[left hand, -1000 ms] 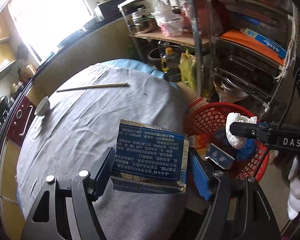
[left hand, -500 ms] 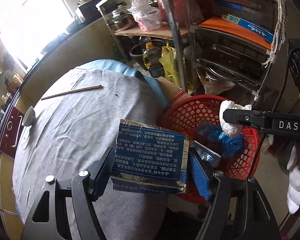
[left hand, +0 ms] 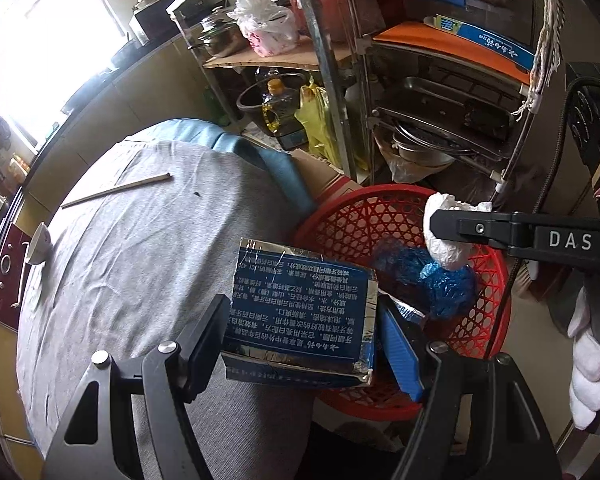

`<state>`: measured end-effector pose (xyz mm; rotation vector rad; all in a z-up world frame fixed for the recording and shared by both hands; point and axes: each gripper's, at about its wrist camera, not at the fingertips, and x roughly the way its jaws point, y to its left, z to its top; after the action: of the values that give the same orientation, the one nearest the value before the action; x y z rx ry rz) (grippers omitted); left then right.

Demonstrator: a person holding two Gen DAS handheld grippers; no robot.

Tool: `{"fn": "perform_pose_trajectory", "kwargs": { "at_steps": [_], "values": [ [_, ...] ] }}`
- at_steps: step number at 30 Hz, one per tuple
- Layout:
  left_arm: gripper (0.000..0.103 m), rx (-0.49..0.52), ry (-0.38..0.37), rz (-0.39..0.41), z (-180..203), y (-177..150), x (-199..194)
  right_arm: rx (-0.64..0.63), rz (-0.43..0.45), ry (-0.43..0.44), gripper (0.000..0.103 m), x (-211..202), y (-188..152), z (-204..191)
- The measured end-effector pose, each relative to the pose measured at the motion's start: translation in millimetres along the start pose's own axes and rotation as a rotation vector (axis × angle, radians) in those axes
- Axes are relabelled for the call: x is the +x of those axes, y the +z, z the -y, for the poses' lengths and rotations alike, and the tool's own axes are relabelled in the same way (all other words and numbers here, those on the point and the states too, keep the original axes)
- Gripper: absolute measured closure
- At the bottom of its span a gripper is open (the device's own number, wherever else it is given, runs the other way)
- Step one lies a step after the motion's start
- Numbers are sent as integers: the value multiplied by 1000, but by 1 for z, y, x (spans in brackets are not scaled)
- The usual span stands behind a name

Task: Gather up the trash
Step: 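Open the right tool over the basket while the left tool releases the dark blue box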

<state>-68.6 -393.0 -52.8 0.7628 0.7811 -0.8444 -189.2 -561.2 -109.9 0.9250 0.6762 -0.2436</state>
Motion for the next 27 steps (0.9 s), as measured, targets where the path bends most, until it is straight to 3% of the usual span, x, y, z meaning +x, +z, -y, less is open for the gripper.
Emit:
{"fn": "perform_pose_trajectory", "kwargs": {
  "at_steps": [20, 27],
  "values": [
    [28, -16, -76, 20, -7, 3, 6, 38, -37, -32, 52, 17, 7, -1],
    [28, -52, -83, 77, -20, 1, -10, 11, -39, -40, 52, 19, 7, -15]
  ]
}}
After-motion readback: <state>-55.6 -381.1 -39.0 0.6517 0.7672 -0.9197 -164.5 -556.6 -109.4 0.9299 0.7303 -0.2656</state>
